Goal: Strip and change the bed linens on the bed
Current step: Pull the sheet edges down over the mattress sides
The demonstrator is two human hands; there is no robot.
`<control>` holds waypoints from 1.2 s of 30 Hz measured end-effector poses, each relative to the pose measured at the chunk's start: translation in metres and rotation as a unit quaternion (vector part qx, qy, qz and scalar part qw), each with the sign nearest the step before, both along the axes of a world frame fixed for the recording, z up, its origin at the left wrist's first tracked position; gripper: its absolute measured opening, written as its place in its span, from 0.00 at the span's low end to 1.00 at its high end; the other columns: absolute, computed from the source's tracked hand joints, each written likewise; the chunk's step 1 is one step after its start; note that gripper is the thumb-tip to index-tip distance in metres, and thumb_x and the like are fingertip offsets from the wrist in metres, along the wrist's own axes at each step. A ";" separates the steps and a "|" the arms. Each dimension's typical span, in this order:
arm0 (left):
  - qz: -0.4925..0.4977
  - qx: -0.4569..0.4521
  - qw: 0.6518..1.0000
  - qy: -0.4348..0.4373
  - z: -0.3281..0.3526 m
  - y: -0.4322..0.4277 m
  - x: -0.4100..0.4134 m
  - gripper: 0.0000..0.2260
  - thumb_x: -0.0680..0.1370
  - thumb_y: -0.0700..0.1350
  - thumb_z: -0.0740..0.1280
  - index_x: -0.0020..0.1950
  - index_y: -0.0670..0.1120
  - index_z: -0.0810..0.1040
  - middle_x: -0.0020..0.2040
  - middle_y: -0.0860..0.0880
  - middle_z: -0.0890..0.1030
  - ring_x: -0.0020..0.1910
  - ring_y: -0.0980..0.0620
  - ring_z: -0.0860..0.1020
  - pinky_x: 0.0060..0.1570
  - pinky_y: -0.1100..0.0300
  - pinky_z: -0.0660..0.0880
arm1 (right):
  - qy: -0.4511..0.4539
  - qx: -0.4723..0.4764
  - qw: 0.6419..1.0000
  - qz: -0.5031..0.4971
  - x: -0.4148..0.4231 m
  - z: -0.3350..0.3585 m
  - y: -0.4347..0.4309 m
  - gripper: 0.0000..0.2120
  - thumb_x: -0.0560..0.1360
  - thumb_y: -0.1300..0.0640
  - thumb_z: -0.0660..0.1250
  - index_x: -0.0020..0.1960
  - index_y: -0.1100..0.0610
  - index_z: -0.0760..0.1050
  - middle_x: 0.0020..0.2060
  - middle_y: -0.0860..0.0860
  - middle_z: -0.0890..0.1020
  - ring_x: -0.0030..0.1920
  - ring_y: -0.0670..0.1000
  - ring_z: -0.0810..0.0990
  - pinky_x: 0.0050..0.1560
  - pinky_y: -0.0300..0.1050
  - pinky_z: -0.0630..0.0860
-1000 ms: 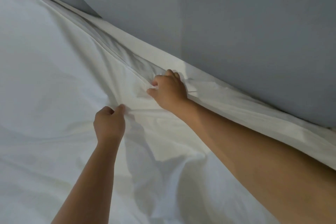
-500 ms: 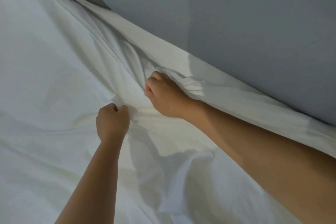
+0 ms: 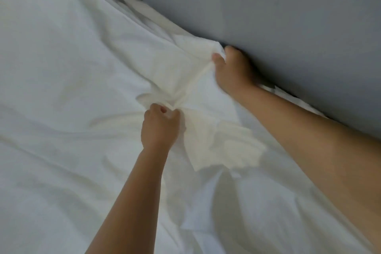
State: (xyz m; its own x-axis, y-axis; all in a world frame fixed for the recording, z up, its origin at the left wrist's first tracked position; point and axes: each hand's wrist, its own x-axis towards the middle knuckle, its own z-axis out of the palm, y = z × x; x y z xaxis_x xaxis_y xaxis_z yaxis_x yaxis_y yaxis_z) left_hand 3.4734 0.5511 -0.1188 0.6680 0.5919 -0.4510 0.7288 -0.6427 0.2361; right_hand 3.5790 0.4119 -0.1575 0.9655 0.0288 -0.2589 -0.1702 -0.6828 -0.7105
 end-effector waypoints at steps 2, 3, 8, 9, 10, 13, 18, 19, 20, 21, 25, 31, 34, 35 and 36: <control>-0.032 -0.021 0.999 0.017 -0.006 -0.019 -0.009 0.19 0.75 0.54 0.64 0.59 0.42 0.71 0.57 0.42 0.75 0.58 0.40 0.73 0.56 0.51 0.70 | 0.008 -0.033 0.999 -0.023 -0.001 -0.005 -0.005 0.12 0.81 0.51 0.56 0.49 0.60 0.71 0.54 0.62 0.79 0.55 0.61 0.76 0.49 0.49 0.68; -0.049 -0.033 0.998 0.036 -0.009 -0.028 -0.015 0.23 0.75 0.55 0.64 0.63 0.42 0.69 0.61 0.41 0.72 0.61 0.40 0.71 0.59 0.50 0.67 | 0.035 -0.059 0.998 -0.015 -0.004 -0.009 -0.006 0.14 0.81 0.51 0.55 0.53 0.62 0.71 0.56 0.62 0.78 0.57 0.61 0.75 0.51 0.49 0.68; -0.075 -0.046 0.994 0.061 -0.022 -0.053 -0.055 0.28 0.75 0.55 0.63 0.70 0.42 0.63 0.66 0.42 0.70 0.64 0.41 0.67 0.60 0.50 0.66 | 0.020 -0.127 0.990 0.052 -0.032 -0.013 -0.027 0.19 0.79 0.50 0.58 0.63 0.63 0.67 0.63 0.62 0.71 0.64 0.60 0.68 0.60 0.52 0.64; -0.071 -0.057 0.994 0.053 -0.022 -0.056 -0.064 0.27 0.76 0.55 0.63 0.70 0.43 0.63 0.66 0.42 0.70 0.64 0.42 0.68 0.60 0.51 0.66 | -0.027 -0.112 0.991 0.069 -0.044 -0.009 -0.036 0.19 0.78 0.52 0.60 0.64 0.63 0.68 0.62 0.62 0.71 0.62 0.61 0.68 0.59 0.52 0.63; -0.068 -0.072 0.994 0.047 -0.021 -0.060 -0.072 0.27 0.76 0.55 0.63 0.70 0.43 0.64 0.66 0.43 0.70 0.65 0.42 0.68 0.61 0.52 0.65 | -0.071 -0.090 0.989 0.092 -0.060 -0.002 -0.045 0.19 0.78 0.53 0.61 0.64 0.64 0.69 0.61 0.63 0.72 0.61 0.62 0.69 0.58 0.52 0.63; -0.099 -0.103 0.989 0.048 -0.014 -0.072 -0.102 0.24 0.77 0.56 0.62 0.68 0.43 0.67 0.66 0.44 0.71 0.64 0.45 0.69 0.63 0.52 0.66 | -0.101 -0.040 0.973 0.203 -0.123 0.021 -0.064 0.22 0.75 0.54 0.62 0.65 0.65 0.70 0.60 0.62 0.74 0.60 0.63 0.71 0.60 0.54 0.65; -0.131 -0.161 0.977 0.053 0.009 -0.080 -0.177 0.18 0.79 0.52 0.61 0.66 0.46 0.72 0.62 0.48 0.75 0.62 0.48 0.73 0.60 0.57 0.68 | 0.031 0.009 0.927 0.375 -0.233 0.046 -0.081 0.21 0.77 0.52 0.64 0.67 0.60 0.70 0.63 0.56 0.74 0.65 0.57 0.70 0.65 0.47 0.63; -0.143 -0.152 0.977 0.047 0.014 -0.078 -0.197 0.16 0.79 0.52 0.60 0.63 0.46 0.74 0.58 0.49 0.76 0.58 0.49 0.74 0.56 0.58 0.69 | 0.055 0.020 0.917 0.395 -0.253 0.049 -0.082 0.21 0.78 0.50 0.63 0.68 0.58 0.69 0.63 0.54 0.73 0.65 0.55 0.69 0.65 0.44 0.61; -0.151 -0.138 0.978 0.034 0.018 -0.076 -0.220 0.14 0.80 0.52 0.60 0.61 0.46 0.75 0.56 0.51 0.77 0.56 0.50 0.75 0.54 0.59 0.69 | 0.062 0.020 0.907 0.416 -0.271 0.051 -0.082 0.22 0.78 0.47 0.61 0.68 0.56 0.69 0.63 0.52 0.73 0.64 0.53 0.68 0.64 0.42 0.60; -0.153 -0.125 0.980 0.017 0.023 -0.074 -0.242 0.14 0.80 0.52 0.58 0.60 0.46 0.76 0.56 0.51 0.77 0.56 0.51 0.75 0.54 0.59 0.69 | 0.058 0.011 0.897 0.437 -0.289 0.052 -0.080 0.23 0.78 0.44 0.60 0.68 0.55 0.68 0.63 0.50 0.72 0.64 0.52 0.68 0.64 0.42 0.60; -0.185 -0.077 0.979 -0.033 0.031 -0.069 -0.324 0.20 0.82 0.52 0.52 0.64 0.44 0.75 0.62 0.47 0.77 0.61 0.47 0.74 0.61 0.55 0.67 | 0.031 -0.070 0.865 0.495 -0.344 0.050 -0.069 0.25 0.76 0.39 0.59 0.66 0.54 0.69 0.63 0.50 0.72 0.64 0.53 0.67 0.65 0.46 0.60; -0.267 0.003 0.963 -0.034 0.011 -0.061 -0.403 0.21 0.81 0.51 0.59 0.73 0.47 0.66 0.71 0.49 0.68 0.71 0.48 0.64 0.69 0.55 0.55 | -0.075 -0.204 0.865 0.453 -0.389 0.038 -0.059 0.07 0.67 0.64 0.72 0.44 0.62 0.77 0.42 0.57 0.80 0.43 0.59 0.78 0.40 0.47 0.74; -0.319 0.028 0.944 -0.077 0.008 -0.054 -0.419 0.18 0.74 0.44 0.71 0.64 0.42 0.77 0.61 0.43 0.78 0.60 0.43 0.77 0.62 0.50 0.69 | -0.074 -0.247 0.874 0.411 -0.402 0.029 -0.054 0.10 0.76 0.64 0.57 0.56 0.60 0.72 0.55 0.55 0.75 0.55 0.56 0.71 0.51 0.45 0.66; -0.320 0.043 0.940 -0.110 0.004 -0.052 -0.422 0.17 0.70 0.41 0.75 0.58 0.41 0.80 0.55 0.42 0.81 0.53 0.42 0.80 0.56 0.49 0.74 | -0.078 -0.249 0.883 0.391 -0.406 0.028 -0.053 0.11 0.76 0.64 0.56 0.56 0.60 0.71 0.55 0.55 0.74 0.56 0.56 0.70 0.51 0.45 0.65; -0.322 0.051 0.936 -0.132 0.001 -0.051 -0.424 0.14 0.68 0.39 0.76 0.52 0.40 0.82 0.50 0.42 0.83 0.47 0.42 0.82 0.51 0.49 0.76 | -0.088 -0.245 0.890 0.375 -0.411 0.031 -0.052 0.10 0.76 0.64 0.56 0.55 0.60 0.72 0.54 0.56 0.75 0.55 0.57 0.70 0.51 0.45 0.64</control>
